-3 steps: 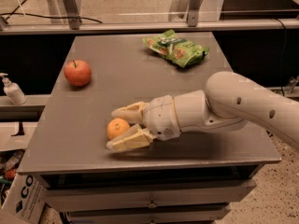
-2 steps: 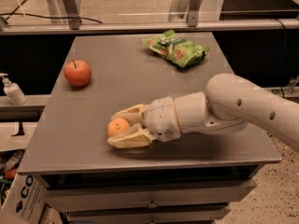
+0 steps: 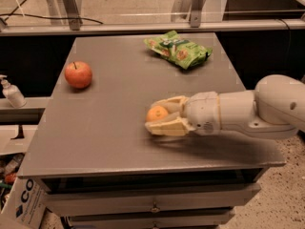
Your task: Move orange near green rice chip bag
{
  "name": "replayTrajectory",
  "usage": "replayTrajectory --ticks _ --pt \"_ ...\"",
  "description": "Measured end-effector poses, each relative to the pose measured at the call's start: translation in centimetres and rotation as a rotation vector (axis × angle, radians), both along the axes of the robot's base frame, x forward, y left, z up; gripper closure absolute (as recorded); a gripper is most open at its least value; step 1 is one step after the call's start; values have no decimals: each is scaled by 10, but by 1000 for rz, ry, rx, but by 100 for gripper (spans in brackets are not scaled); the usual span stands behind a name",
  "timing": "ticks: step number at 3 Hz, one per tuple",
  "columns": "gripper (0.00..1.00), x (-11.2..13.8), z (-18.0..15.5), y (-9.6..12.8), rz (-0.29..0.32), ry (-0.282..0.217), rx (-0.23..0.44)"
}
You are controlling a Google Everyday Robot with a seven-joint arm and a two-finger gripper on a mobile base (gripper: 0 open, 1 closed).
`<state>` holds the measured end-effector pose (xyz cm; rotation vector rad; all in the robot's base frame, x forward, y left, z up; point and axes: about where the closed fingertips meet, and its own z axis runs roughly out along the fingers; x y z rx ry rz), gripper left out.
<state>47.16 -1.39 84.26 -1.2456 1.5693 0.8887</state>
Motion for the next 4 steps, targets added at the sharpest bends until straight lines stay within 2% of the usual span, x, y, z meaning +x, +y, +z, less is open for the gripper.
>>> replayTrajectory --ticks 1,2,3,4 --pt "100 29 32 -81 -172 -44 28" --pt "100 29 32 -81 -172 -45 28" --pt "100 53 47 -87 -213 -114 27" --pt "100 96 67 -106 -284 -190 37"
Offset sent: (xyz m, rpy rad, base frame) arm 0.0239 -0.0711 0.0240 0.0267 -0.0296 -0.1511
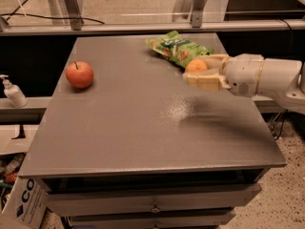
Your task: Move orange near green rice chip bag
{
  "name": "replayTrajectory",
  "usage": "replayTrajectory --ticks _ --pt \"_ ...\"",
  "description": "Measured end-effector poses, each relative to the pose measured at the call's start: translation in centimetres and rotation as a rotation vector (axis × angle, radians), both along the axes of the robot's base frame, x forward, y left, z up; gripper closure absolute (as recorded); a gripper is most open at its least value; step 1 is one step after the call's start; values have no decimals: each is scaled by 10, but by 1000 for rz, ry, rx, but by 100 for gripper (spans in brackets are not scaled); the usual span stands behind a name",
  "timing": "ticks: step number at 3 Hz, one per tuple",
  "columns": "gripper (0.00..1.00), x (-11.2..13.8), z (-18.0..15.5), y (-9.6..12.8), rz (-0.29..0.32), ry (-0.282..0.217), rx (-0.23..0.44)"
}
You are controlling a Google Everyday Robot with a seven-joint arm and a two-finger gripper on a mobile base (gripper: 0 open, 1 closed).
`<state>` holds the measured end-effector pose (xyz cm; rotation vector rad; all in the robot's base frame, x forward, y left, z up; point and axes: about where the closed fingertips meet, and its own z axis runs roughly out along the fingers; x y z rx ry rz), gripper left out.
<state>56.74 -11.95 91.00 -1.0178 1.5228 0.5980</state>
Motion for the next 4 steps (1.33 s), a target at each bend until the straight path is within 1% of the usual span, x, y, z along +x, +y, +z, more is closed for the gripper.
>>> replayTrajectory --ticks 1,2,3,4 --pt "100 27 15 -13 -46 -49 5" --pt "100 78 6 -35 -124 -52 -7" --pt "100 120 -9 -44 -181 -42 -15" --pt "100 149 -25 -50 -225 -30 -24"
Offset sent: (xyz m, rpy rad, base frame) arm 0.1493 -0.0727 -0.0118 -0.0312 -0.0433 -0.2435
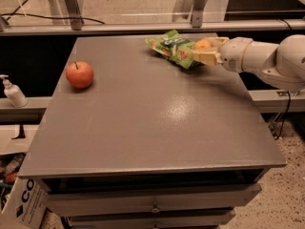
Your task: Move orange near green rice chip bag
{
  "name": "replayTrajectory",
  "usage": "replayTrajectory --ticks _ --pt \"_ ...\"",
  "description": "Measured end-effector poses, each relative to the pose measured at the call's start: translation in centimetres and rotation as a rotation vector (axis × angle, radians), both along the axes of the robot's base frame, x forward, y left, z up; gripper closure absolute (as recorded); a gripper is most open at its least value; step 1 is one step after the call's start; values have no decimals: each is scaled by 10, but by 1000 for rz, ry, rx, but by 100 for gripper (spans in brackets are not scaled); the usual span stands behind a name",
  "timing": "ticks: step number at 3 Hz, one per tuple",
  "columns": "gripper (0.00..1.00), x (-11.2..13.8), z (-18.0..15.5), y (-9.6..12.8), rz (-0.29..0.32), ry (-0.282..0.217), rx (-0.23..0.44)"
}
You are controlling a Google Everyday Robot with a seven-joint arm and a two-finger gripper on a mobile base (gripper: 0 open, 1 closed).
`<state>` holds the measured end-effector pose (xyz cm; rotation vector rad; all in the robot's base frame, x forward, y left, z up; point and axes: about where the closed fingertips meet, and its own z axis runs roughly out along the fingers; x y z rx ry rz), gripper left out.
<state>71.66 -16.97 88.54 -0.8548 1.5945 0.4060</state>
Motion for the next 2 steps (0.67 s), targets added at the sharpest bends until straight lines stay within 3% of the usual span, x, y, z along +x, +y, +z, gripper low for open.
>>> replayTrajectory --ticks 2 --pt "100 9 -31 -24 -59 40 -6"
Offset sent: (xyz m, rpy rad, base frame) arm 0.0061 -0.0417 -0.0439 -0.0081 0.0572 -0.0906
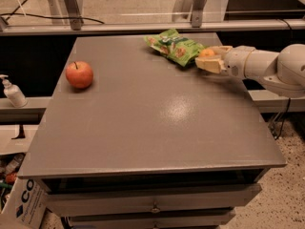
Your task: Move orange near green rice chip bag
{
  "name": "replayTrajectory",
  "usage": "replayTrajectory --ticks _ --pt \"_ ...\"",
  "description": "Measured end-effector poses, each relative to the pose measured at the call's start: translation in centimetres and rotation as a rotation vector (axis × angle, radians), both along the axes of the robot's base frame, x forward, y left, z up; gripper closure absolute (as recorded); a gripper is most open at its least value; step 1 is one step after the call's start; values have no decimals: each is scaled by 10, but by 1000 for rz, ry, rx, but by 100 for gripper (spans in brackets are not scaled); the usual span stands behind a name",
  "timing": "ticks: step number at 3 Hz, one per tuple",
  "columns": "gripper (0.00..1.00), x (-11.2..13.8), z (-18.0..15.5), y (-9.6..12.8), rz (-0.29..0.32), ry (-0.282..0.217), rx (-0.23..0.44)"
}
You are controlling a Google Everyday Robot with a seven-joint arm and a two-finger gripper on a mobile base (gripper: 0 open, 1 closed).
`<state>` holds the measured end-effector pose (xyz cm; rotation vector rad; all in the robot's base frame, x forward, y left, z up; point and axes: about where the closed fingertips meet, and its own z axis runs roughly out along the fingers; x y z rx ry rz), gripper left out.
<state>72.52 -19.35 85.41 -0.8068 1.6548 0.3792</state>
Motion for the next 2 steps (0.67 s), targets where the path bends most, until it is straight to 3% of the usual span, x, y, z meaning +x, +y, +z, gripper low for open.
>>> replayTrajectory --ticks 1,2 --pt "100 -2 -12 7 8 19 4" --pt "82 -4 -18 9 5 32 5"
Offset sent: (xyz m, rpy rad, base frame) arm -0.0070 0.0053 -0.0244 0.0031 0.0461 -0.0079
